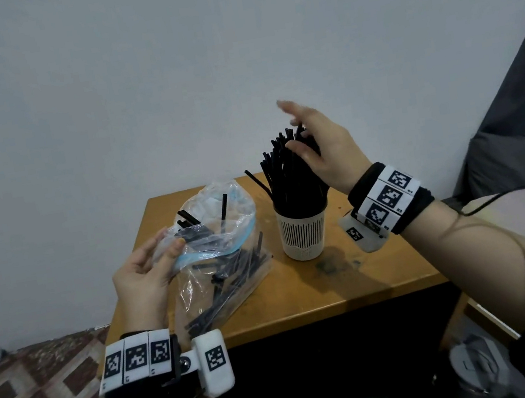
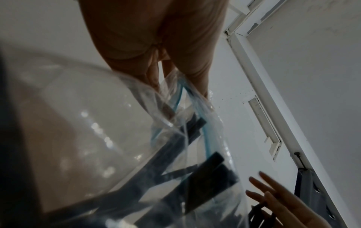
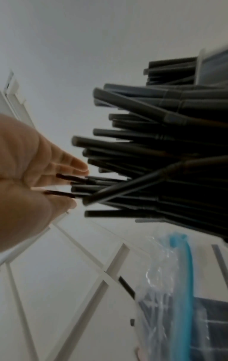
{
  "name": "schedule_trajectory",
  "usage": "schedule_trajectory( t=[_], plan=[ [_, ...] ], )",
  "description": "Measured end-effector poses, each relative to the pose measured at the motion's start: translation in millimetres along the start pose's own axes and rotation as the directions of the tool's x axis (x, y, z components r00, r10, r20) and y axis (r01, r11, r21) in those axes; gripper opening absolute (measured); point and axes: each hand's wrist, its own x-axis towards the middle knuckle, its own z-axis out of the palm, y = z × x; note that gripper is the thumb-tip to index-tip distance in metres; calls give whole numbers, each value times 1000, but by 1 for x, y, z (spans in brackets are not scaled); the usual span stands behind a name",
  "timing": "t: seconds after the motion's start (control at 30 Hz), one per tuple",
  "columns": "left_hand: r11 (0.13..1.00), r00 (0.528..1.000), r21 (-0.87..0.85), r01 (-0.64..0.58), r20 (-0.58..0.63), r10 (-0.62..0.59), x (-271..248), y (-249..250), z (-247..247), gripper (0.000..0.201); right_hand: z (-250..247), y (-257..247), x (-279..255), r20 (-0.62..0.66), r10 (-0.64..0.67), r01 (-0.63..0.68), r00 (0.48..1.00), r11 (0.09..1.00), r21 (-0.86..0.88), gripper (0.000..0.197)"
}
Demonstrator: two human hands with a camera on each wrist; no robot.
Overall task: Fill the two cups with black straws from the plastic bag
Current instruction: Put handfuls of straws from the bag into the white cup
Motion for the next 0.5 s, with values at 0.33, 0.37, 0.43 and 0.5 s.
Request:
schedule_trajectory(
  t=[0.33, 0.37, 0.43, 0.5],
  plan=[
    [1000, 1000, 11, 11, 16, -11, -3, 1, 1, 49, 2, -5, -11, 374, 79, -16, 924, 985, -170, 45],
    [1000, 1000, 7, 12, 16, -12, -3, 2, 1, 51, 2, -6, -11, 335, 75, -31, 939, 991, -133, 44],
    [1000, 1000, 7, 18, 19, -18, -3, 2, 0, 54, 4, -7, -10, 292, 66, -28, 954, 991, -132, 46],
    [1000, 999, 13, 25, 27, -25, -3, 3, 0, 54, 6, -4, -7, 380, 100, -6, 919, 970, -242, 48]
  ],
)
